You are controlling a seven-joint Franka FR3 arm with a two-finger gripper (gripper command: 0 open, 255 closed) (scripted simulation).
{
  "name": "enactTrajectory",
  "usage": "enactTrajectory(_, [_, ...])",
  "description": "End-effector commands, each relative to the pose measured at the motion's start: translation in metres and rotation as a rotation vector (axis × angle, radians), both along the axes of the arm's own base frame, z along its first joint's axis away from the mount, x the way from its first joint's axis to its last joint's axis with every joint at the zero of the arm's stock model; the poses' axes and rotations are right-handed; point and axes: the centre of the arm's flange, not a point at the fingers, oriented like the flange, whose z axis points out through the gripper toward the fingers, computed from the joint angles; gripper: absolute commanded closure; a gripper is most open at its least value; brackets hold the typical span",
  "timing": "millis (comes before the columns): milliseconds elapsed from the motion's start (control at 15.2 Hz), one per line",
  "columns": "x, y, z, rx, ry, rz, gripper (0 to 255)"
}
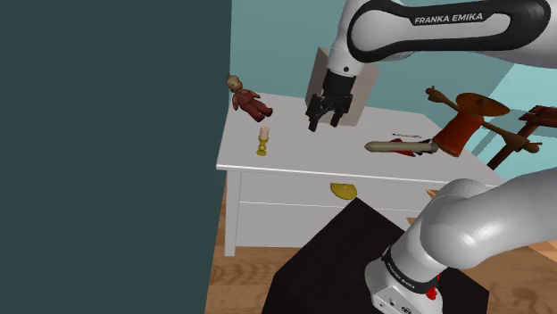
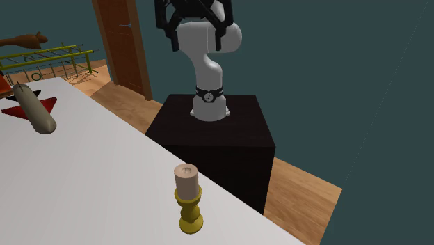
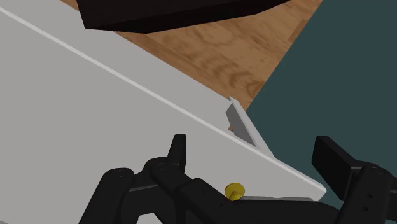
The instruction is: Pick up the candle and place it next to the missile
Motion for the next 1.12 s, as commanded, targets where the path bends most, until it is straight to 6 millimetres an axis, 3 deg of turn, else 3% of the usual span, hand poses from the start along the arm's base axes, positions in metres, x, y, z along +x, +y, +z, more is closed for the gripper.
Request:
enactTrajectory(0, [0.024, -0.001, -0.010, -0.004, -0.005, 0.000, 0])
enactTrajectory(1056, [0.211, 0.007, -0.098, -0.029, -0.035, -0.002, 0])
